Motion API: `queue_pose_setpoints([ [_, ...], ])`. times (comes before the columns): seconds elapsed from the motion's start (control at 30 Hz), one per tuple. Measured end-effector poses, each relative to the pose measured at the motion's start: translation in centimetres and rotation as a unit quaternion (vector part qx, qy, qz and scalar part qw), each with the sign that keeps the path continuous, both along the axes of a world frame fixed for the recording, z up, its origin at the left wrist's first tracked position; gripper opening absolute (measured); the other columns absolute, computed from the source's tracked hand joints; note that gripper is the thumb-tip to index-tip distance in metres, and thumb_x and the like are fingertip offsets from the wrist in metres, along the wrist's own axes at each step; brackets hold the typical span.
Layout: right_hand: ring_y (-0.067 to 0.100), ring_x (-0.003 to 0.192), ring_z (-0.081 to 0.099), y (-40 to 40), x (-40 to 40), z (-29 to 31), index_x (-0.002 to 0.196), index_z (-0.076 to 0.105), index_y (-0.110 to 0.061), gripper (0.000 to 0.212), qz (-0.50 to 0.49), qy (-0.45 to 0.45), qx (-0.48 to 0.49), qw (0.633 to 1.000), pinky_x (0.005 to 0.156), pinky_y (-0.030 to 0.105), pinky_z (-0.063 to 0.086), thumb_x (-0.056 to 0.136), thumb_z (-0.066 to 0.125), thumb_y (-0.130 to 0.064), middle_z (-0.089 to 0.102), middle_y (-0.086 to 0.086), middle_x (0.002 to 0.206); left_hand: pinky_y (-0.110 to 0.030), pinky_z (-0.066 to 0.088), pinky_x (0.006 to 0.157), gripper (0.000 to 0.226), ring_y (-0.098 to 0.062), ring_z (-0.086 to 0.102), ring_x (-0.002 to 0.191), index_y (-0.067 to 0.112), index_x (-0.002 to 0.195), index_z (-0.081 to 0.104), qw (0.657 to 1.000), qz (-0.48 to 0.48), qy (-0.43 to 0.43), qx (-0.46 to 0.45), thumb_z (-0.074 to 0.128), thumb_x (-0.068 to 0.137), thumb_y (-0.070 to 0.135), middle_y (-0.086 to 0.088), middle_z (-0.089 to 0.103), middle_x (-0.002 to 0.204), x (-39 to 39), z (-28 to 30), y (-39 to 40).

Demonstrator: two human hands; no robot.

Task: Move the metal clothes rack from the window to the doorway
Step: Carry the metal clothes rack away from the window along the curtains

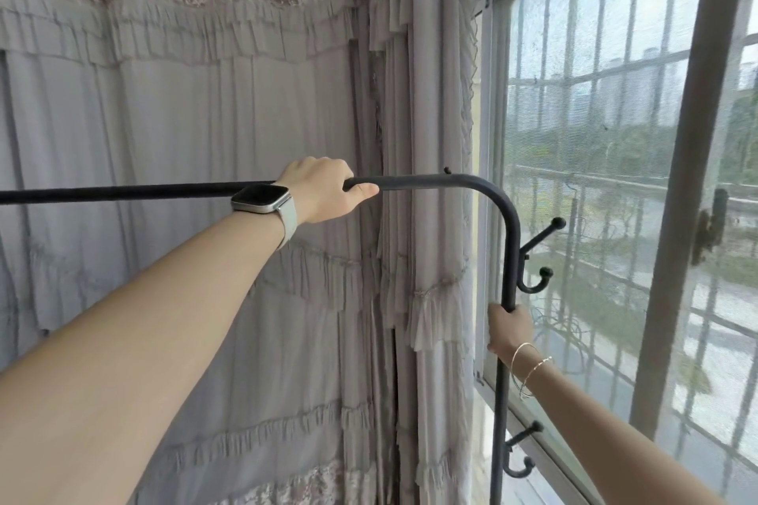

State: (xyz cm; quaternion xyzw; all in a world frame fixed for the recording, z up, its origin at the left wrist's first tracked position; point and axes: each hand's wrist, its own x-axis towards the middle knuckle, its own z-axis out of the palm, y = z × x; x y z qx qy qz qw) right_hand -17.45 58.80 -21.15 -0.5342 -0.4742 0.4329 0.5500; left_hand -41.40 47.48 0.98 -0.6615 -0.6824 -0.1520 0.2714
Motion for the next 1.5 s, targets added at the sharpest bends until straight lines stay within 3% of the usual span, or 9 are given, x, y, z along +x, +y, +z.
queue_pose_setpoints([
  [0.2, 0.016, 0.047, 0.022, 0.5, 0.9, -0.5, 0.061, 0.027, -0.017, 0.026, 0.018, 0.01, -0.003, 1.0, 0.048, 0.028, 0.024, 0.08, 0.04, -0.006, 0.024, 0.001, 0.055, -0.029, 0.028, 0.048, 0.056, -0.02, 0.048, 0.048, 0.02, 0.056, 0.038, 1.0, -0.005, -0.005, 0.009, 0.035, 0.087, 0.066, 0.002, 0.047, 0.051, 0.7, -0.1, 0.1],
  [0.37, 0.016, 0.045, 0.026, 1.8, 4.6, -0.4, 0.063, 0.029, -0.016, 0.025, -0.005, 0.016, -0.027, 0.999, 0.039, 0.021, 0.028, 0.083, 0.04, -0.007, 0.027, 0.002, 0.057, -0.029, 0.027, 0.049, 0.056, -0.018, 0.049, 0.052, 0.019, 0.058, 0.043, 1.0, -0.029, -0.001, 0.008, 0.035, 0.086, 0.067, 0.002, 0.051, 0.054, 4.4, -0.1, 1.8],
  [0.53, 0.013, 0.045, 0.021, 2.7, 6.3, -0.4, 0.064, 0.027, -0.019, 0.026, 0.0, 0.048, -0.034, 0.998, 0.041, 0.019, 0.022, 0.082, 0.038, -0.003, 0.023, 0.002, 0.057, -0.029, 0.025, 0.048, 0.056, -0.017, 0.049, 0.054, 0.018, 0.061, 0.048, 0.999, -0.03, 0.013, 0.022, 0.034, 0.086, 0.067, 0.0, 0.053, 0.057, 6.3, -0.2, 2.3],
  [0.77, 0.014, 0.04, 0.025, 3.6, 7.9, -0.2, 0.062, 0.031, -0.017, 0.023, 0.016, 0.04, -0.023, 0.999, 0.042, 0.02, 0.026, 0.08, 0.039, -0.005, 0.027, 0.003, 0.053, -0.028, 0.023, 0.048, 0.054, -0.015, 0.046, 0.054, 0.021, 0.063, 0.047, 0.999, -0.021, 0.019, 0.018, 0.033, 0.086, 0.068, 0.002, 0.052, 0.059, 8.4, 0.0, 2.4],
  [0.97, 0.017, 0.045, 0.025, 3.9, 4.4, -0.1, 0.061, 0.029, -0.016, 0.025, 0.057, 0.016, -0.022, 0.998, 0.042, 0.023, 0.028, 0.081, 0.041, -0.007, 0.027, 0.003, 0.056, -0.028, 0.024, 0.048, 0.057, -0.016, 0.047, 0.052, 0.019, 0.057, 0.043, 1.0, 0.004, 0.003, 0.025, 0.035, 0.085, 0.068, 0.001, 0.051, 0.056, 5.3, -0.4, 1.3],
  [1.13, 0.021, 0.048, 0.035, 3.3, 0.5, -0.1, 0.064, 0.037, -0.013, 0.017, 0.065, -0.032, -0.002, 0.997, 0.042, 0.025, 0.038, 0.079, 0.044, -0.012, 0.034, 0.005, 0.058, -0.03, 0.029, 0.05, 0.058, -0.02, 0.048, 0.053, 0.018, 0.056, 0.041, 0.999, 0.044, -0.012, 0.023, 0.034, 0.086, 0.068, 0.001, 0.048, 0.054, 1.3, -0.5, 0.3],
  [1.23, 0.019, 0.048, 0.027, 4.2, -1.2, -0.1, 0.061, 0.032, -0.016, 0.021, 0.078, -0.016, -0.009, 0.997, 0.041, 0.024, 0.032, 0.079, 0.042, -0.011, 0.029, 0.003, 0.058, -0.03, 0.027, 0.049, 0.058, -0.019, 0.047, 0.05, 0.019, 0.056, 0.041, 0.998, 0.057, -0.002, 0.017, 0.033, 0.085, 0.068, 0.001, 0.047, 0.053, -0.1, -0.3, 0.7],
  [1.5, 0.022, 0.046, 0.037, 5.7, -6.1, -0.3, 0.062, 0.038, -0.012, 0.023, 0.1, -0.027, 0.009, 0.995, 0.037, 0.02, 0.029, 0.083, 0.046, -0.011, 0.034, 0.005, 0.054, -0.029, 0.026, 0.049, 0.058, -0.018, 0.048, 0.051, 0.019, 0.056, 0.041, 0.996, 0.089, -0.007, 0.029, 0.035, 0.085, 0.068, 0.001, 0.049, 0.053, -4.1, -0.6, 0.8],
])
